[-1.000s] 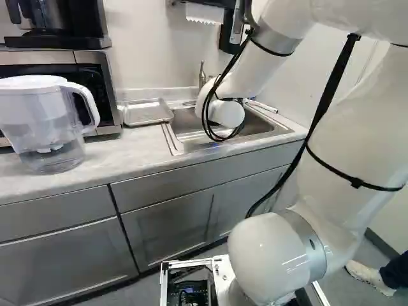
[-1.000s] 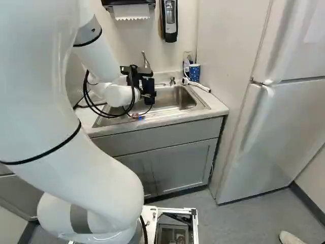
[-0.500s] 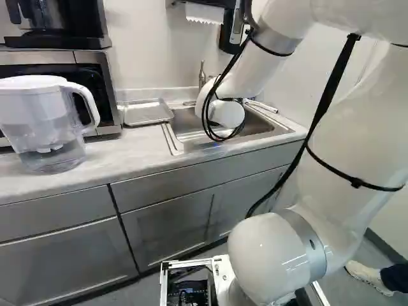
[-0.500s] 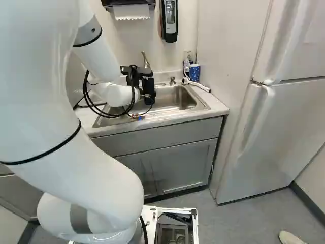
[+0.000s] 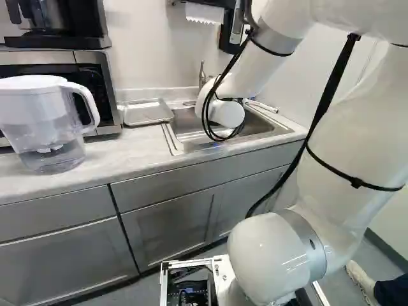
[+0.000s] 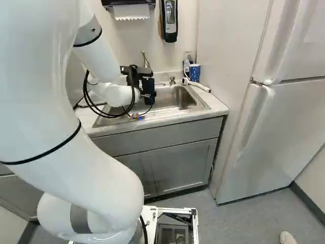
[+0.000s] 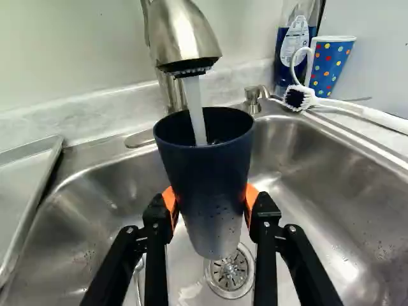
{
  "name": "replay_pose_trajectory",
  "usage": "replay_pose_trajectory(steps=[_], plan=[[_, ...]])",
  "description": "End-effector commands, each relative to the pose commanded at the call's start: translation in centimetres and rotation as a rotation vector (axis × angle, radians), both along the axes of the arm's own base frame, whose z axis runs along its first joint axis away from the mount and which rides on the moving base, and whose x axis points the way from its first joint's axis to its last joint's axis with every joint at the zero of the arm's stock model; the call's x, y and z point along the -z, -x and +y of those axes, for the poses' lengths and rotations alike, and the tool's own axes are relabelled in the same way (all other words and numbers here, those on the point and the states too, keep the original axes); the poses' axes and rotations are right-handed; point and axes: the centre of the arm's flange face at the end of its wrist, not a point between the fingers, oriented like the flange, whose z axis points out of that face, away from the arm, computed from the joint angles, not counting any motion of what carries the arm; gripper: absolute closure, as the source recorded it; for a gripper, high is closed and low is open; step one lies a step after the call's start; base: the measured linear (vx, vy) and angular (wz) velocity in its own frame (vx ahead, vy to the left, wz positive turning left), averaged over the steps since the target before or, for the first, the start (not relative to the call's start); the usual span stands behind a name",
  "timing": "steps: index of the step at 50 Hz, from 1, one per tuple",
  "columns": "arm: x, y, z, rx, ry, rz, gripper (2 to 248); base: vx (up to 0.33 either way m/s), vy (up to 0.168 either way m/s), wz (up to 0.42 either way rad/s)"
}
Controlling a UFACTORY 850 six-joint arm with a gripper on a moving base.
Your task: Rinse the cup and place it in the tray
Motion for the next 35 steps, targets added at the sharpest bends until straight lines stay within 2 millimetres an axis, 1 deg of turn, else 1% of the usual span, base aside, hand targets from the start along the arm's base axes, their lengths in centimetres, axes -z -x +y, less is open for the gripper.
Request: replay_pose_trajectory(steps=[35], plan=[[0.0, 0.0, 0.0, 0.0, 0.0, 0.0, 128, 0.0, 0.0, 0.0]])
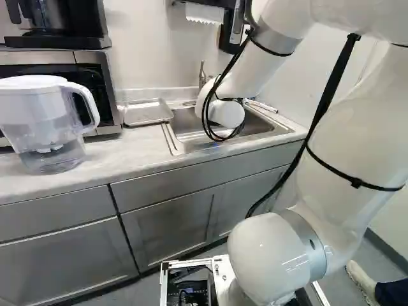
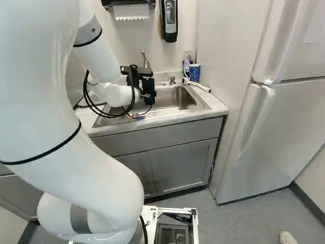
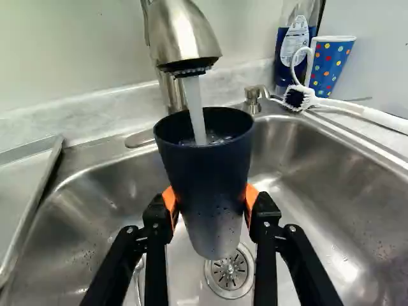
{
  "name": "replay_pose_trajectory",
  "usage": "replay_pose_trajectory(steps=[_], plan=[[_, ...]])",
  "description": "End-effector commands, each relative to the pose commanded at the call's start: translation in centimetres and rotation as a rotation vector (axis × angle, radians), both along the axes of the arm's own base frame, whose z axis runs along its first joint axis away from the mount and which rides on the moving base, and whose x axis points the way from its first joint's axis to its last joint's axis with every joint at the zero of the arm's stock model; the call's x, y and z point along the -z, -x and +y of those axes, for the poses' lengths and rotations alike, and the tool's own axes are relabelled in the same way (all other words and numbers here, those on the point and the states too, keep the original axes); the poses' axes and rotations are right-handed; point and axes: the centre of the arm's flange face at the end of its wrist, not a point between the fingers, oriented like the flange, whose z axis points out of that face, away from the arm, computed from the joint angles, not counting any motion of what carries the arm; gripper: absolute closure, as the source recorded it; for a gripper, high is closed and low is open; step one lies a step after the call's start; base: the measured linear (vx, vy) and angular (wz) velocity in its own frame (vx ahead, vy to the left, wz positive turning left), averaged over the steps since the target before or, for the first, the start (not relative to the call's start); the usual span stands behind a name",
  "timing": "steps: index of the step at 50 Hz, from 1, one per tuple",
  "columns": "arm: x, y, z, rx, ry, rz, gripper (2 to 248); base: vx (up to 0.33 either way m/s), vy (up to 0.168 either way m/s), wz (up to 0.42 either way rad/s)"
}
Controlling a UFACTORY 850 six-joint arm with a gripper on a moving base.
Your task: Rinse the cup and place it in the tray
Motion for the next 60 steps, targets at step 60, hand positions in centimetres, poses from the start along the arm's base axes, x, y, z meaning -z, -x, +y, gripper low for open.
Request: replay_pose_trajectory(steps=[60], plan=[[0.0, 0.03, 0.52, -0.012, 0.0, 0.0, 128, 0.0, 0.0, 0.0]])
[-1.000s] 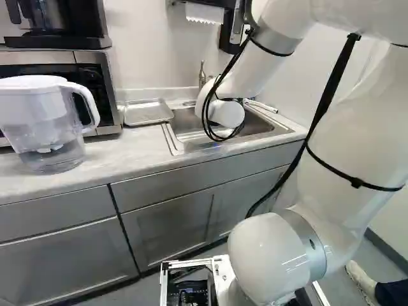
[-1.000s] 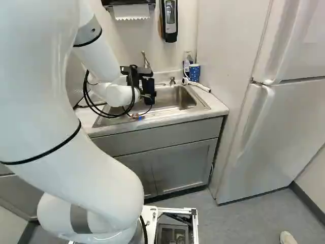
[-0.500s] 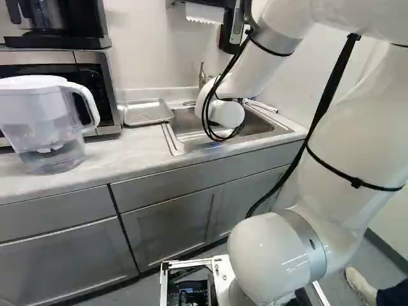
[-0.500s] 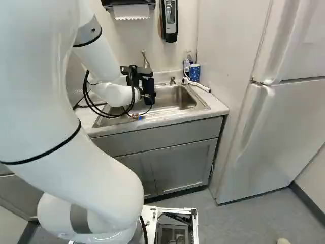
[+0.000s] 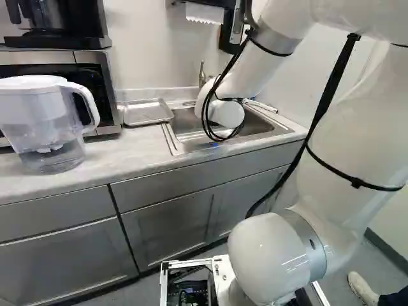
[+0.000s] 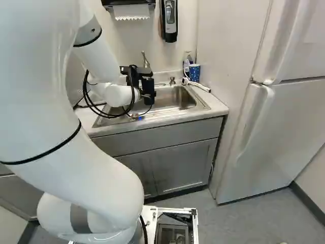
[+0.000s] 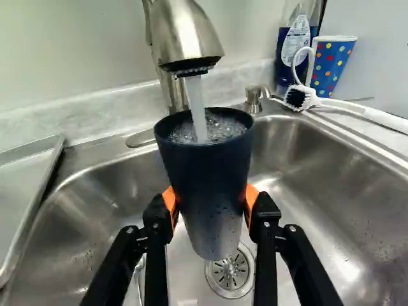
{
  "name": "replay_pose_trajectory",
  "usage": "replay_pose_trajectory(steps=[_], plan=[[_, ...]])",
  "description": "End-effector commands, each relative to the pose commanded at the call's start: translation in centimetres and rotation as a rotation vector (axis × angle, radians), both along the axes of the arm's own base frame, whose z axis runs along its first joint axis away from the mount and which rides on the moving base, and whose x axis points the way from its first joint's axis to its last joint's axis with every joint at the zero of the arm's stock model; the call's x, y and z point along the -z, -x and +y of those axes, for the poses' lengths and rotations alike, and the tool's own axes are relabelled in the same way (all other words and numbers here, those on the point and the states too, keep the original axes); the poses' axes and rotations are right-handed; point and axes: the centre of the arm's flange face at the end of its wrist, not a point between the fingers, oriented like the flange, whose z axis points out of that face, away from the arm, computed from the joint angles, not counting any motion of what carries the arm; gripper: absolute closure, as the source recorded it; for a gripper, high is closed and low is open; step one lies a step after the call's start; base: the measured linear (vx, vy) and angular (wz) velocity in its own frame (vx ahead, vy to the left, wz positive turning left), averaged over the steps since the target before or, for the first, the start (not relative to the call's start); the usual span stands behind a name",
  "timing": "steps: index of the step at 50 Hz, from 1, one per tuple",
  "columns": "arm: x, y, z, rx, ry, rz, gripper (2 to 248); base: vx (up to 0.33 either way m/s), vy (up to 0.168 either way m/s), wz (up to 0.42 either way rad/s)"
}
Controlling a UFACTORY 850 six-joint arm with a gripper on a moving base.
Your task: Rinse the cup and place it in the tray
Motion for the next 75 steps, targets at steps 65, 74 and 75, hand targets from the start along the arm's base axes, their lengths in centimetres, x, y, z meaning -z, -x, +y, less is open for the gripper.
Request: replay_pose_trajectory(steps=[65, 74, 75], plan=[[-3.3, 3.0, 8.3, -0.201, -0.018, -0.073, 128, 0.0, 0.0, 0.0], [-4.2, 3.1, 8.7, -0.213, -0.023, -0.094, 128, 0.0, 0.0, 0.0], [-4.3, 3.1, 8.8, -0.214, -0.023, -0.096, 128, 0.0, 0.0, 0.0]])
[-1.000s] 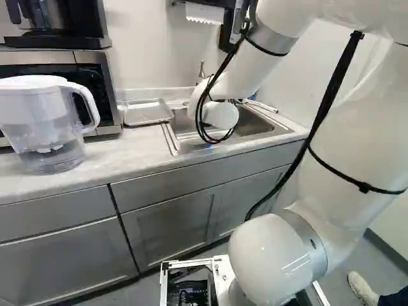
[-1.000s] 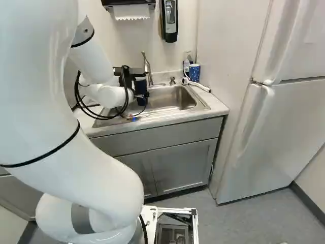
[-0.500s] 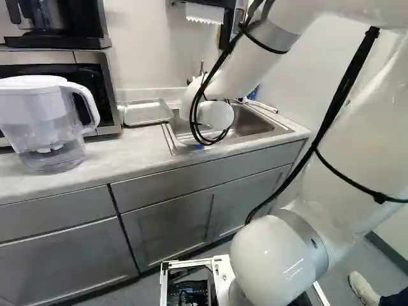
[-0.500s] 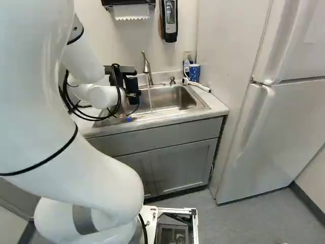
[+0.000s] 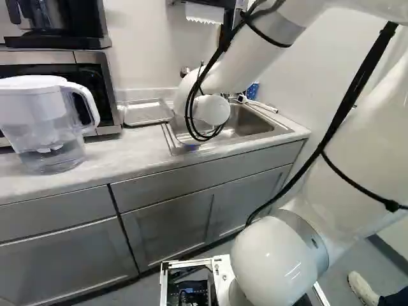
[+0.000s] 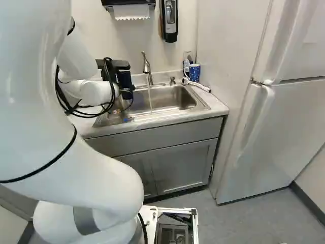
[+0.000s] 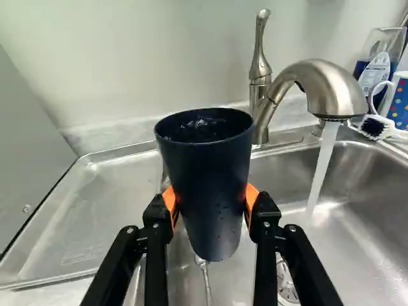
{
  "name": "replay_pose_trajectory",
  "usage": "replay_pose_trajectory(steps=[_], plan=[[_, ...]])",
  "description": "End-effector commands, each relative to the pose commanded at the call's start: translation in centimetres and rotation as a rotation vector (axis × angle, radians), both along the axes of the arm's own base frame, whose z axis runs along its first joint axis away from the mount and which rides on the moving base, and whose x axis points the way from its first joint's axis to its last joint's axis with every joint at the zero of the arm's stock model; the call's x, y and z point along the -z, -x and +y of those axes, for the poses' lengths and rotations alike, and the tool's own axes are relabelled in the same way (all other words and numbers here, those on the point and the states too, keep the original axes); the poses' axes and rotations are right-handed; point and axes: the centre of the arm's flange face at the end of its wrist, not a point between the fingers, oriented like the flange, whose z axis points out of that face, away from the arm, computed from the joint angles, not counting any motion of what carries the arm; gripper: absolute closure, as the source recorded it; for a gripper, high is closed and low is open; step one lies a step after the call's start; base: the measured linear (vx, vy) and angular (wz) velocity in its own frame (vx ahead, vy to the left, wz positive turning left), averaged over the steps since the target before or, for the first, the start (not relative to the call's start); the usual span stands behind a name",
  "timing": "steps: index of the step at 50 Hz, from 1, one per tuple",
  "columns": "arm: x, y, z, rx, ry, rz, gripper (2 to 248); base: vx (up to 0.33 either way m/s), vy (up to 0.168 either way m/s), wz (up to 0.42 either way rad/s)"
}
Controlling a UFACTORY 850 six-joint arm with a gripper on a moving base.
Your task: Rinse the cup and place it in the tray
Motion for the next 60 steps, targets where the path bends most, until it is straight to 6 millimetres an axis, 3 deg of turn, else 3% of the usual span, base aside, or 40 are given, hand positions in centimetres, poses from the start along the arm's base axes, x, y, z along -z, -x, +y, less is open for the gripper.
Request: replay_pose_trajectory(steps=[33, 60], plan=[[-3.5, 0.4, 0.4, -0.061, 0.02, -0.091, 128, 0.0, 0.0, 0.0], [-3.5, 0.4, 0.5, -0.026, -0.143, -0.064, 128, 0.0, 0.0, 0.0]])
